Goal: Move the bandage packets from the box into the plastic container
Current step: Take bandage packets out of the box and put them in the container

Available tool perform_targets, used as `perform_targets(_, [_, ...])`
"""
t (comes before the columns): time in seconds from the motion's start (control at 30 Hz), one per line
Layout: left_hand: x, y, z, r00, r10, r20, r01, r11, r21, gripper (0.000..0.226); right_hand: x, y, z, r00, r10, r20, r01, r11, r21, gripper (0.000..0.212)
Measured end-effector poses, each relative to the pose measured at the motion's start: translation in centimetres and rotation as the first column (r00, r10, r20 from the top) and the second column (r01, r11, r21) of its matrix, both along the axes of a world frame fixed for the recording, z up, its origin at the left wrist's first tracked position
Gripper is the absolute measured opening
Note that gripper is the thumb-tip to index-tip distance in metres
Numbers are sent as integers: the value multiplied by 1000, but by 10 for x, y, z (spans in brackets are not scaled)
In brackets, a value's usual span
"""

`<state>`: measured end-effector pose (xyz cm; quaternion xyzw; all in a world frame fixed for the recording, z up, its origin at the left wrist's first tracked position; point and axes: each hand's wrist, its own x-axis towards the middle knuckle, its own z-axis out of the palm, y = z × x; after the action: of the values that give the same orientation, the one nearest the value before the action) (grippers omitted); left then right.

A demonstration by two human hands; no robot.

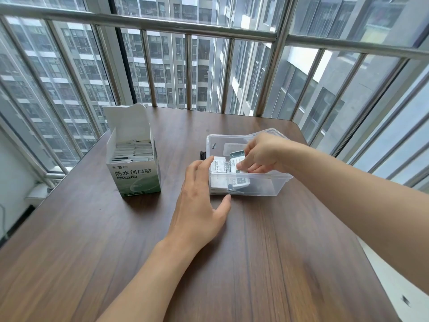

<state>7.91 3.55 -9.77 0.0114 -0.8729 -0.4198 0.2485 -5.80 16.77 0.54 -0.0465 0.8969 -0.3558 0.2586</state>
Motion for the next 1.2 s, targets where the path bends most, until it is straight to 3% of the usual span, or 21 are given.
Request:
perform_targets(0.2, [1,-1,0,1000,-7,8,7,1000,18,82,2,-8,-9,995,64,-82,-48,982,184,42])
perform_targets(0.37, [1,0,0,1000,-10,12,9,1000,18,82,4,-8,-8,978,144,-151,-88,940,329,47])
perform_targets(0.93, [7,-1,9,1000,11,-10,-11,998,61,90,10,1,18,990,115,-78,-103,984,144,35])
perform_targets(1.03, [14,-7,32,993,69,-96,-61,995,83,80,11,-2,31,951,117,-287,-104,993,60,24])
perform_targets(1.1, [24,-22,55,958,189,-216,-161,977,139,61,26,-19,45,897,119,-427,-199,969,-147,16])
perform_targets(1.17, [37,-51,77,845,382,-374,-329,923,200,40,53,-46,61,795,198,-573,-418,864,-281,13])
perform_targets(1.2, [43,-67,83,769,482,-419,-407,876,260,35,67,-59,68,709,268,-652,-530,812,-244,12])
